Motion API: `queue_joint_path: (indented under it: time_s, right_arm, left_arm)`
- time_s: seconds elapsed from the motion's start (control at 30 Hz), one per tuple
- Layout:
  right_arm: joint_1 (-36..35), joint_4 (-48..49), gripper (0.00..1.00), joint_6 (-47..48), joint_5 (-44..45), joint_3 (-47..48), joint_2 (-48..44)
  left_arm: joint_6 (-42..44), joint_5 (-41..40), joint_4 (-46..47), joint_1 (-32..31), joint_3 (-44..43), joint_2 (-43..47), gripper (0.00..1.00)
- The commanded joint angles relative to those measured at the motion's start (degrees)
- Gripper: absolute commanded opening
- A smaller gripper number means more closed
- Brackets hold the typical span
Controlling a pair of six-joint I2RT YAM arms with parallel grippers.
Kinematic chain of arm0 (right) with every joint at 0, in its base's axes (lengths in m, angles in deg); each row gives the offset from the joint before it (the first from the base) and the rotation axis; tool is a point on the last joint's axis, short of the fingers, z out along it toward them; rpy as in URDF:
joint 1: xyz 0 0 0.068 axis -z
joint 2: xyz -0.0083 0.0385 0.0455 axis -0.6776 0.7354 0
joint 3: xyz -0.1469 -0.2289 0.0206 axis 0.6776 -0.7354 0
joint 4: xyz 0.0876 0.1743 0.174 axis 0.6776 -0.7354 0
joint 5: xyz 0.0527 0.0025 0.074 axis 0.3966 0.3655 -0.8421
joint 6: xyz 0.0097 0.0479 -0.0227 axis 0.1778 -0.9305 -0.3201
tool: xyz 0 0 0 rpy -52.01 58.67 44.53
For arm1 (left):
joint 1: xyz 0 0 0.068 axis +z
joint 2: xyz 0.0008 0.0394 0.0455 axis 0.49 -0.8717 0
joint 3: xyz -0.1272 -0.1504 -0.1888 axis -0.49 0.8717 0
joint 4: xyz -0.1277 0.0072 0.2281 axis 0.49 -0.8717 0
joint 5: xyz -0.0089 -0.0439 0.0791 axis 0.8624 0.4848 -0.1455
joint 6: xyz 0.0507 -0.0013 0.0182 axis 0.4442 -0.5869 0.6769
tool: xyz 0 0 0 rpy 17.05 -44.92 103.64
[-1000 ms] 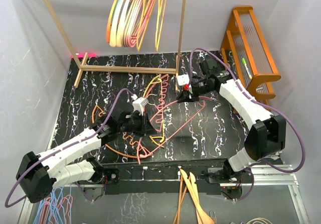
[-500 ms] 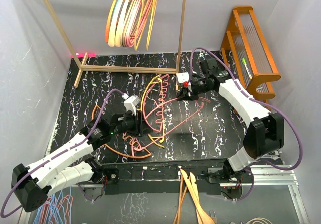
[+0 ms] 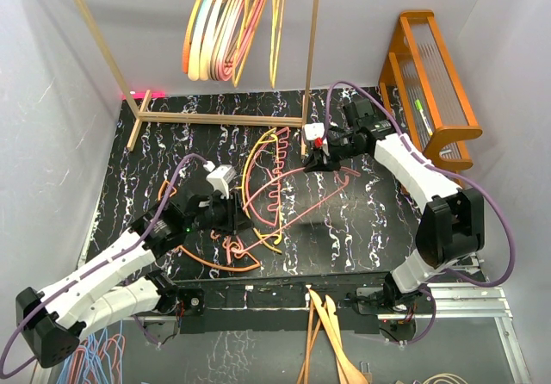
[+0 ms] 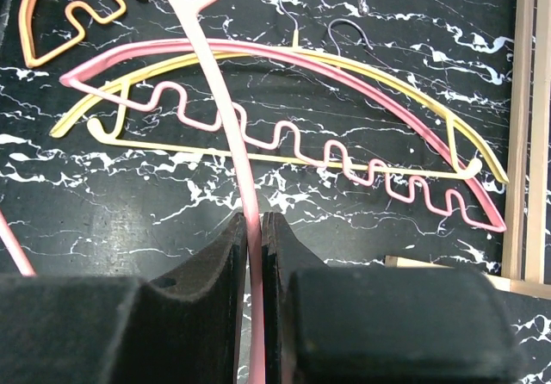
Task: Organize the hangers
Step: Pick up the hanger at the center of the board.
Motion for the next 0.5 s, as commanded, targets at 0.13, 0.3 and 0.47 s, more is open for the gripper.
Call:
queue_joint_path:
  time_s: [0.13,0.3,0.47]
  right_arm:
    - [1.74,5.33,0.08,0.18,2.01,2.39,0.41]
    - [1.87,5.38,0.08,0.28,1.17,2.21,0.23]
    - [1.85,14.12,0.35,-11.84,2.22,5.6,0.71]
  left_arm:
    - [-0.56,1.77,-0.96,-0.12,-0.57,0.93,0.0]
    - [1.39,-4.4,-5.02,-0.16,-4.04,0.09,0.0]
    - [3.3,-24.64,-21.49,-0.16,-13.52,1.57,0.0]
